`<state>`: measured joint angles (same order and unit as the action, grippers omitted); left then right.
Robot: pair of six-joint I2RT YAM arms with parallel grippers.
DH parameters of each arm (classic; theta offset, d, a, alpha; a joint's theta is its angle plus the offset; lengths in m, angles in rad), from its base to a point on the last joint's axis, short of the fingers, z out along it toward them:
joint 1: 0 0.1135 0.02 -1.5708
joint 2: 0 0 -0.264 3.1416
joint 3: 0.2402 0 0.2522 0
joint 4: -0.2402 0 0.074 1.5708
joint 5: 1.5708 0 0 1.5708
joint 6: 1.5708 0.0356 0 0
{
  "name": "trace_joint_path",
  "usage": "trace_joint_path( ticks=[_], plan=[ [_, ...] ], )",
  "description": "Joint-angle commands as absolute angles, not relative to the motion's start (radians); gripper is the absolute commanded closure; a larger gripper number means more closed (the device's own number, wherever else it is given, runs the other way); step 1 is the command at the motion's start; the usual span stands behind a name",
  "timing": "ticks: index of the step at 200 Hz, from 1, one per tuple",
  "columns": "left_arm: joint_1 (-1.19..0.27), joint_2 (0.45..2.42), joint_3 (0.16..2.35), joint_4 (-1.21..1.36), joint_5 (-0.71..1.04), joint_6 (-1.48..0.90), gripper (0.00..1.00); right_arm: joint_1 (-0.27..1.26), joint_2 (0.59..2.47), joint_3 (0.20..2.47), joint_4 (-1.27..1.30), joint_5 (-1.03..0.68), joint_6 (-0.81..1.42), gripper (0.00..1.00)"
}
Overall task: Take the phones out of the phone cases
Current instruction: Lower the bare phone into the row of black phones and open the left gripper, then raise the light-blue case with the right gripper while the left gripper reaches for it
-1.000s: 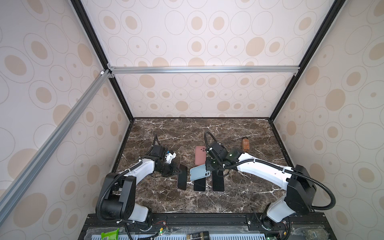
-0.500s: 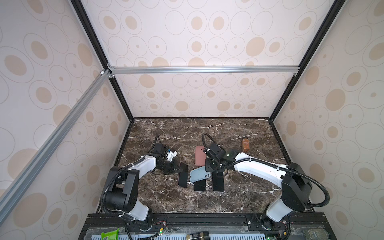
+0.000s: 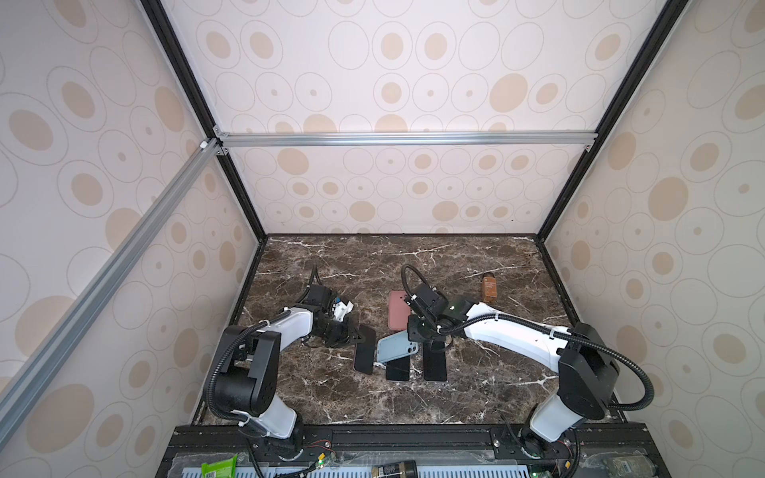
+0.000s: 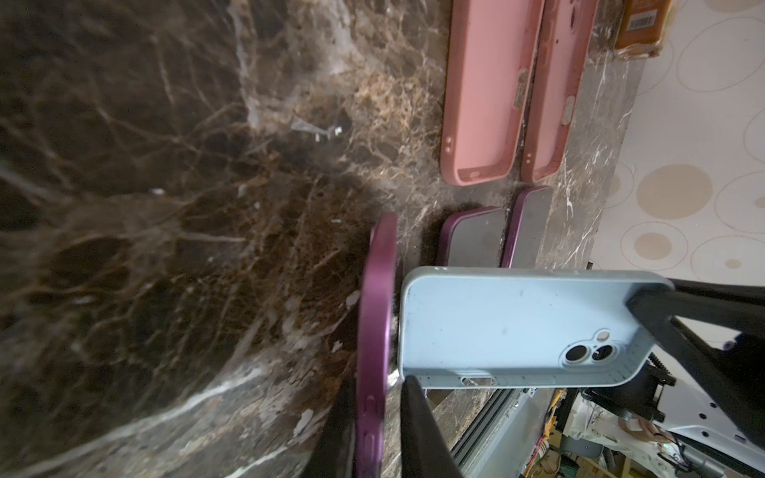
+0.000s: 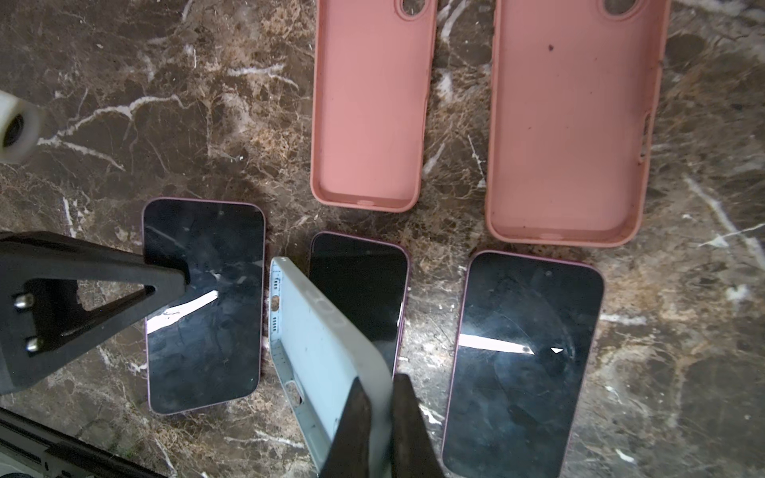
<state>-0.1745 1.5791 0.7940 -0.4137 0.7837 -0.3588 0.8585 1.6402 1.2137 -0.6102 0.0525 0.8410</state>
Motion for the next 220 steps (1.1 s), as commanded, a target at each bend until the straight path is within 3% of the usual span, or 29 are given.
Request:
trace_joint_path(
  ticks=[1, 51, 108, 164, 220],
  plan=[
    [-0.167, 1.589, 0.832, -0.412, 0.803, -0.345, 0.75, 0.867, 1.654, 1.239, -0.637, 0.055, 0.853, 1.0],
    [-0.167, 1.591, 0.814, -0.421, 0.773, -0.357, 0.67, 0.868, 1.658, 1.251, -0.645, 0.057, 0.851, 1.0],
    [-0.166, 1.582, 0.786, -0.425, 0.705, -0.376, 0.45, 0.867, 1.672, 1.253, -0.651, 0.057, 0.853, 1.0],
    [-0.166, 1.557, 0.796, -0.469, 0.561, -0.361, 0.41, 0.867, 1.655, 1.263, -0.671, 0.062, 0.853, 1.0],
    [-0.167, 1.309, 0.866, -0.549, 0.406, -0.321, 0.41, 0.865, 1.518, 1.319, -0.646, 0.043, 0.77, 1.0]
  ],
)
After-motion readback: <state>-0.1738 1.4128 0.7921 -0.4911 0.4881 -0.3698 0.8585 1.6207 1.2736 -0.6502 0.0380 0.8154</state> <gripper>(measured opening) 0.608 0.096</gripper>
